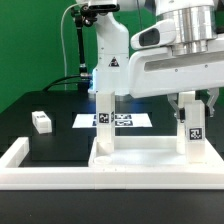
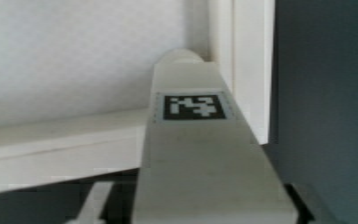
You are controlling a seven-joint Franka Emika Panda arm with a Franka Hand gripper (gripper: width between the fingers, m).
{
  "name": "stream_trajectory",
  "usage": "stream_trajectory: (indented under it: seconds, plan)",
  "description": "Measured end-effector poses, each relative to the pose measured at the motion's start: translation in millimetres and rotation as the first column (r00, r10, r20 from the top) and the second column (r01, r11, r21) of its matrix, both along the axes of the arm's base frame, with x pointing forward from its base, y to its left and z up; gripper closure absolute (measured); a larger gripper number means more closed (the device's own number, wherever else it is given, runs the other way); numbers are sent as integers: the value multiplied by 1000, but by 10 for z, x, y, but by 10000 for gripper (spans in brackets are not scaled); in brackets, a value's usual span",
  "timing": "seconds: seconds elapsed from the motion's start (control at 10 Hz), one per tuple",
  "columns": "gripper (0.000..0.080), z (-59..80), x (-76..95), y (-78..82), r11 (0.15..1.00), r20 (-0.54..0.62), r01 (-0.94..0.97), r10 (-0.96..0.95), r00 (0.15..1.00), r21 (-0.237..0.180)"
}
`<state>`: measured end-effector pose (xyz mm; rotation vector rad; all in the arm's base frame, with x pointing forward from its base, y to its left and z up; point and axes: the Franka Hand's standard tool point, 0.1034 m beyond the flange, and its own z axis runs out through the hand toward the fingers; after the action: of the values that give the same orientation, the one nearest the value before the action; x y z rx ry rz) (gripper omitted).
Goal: Assemble desk
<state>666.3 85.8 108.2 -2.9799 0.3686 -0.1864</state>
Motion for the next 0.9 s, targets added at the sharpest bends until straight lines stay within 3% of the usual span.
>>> stream_trajectory:
  seconds: [0.2, 0.4, 0.7, 0.9]
  plan:
    - [511, -1, -1, -12, 987, -21, 159, -158, 987, 18]
    - [511, -2, -15, 8, 876, -76, 482, -479, 874, 19]
    - [508, -14, -13, 33, 605, -190, 796, -780, 596, 11]
    - [508, -21, -18, 26, 331, -270, 943, -907, 323, 15]
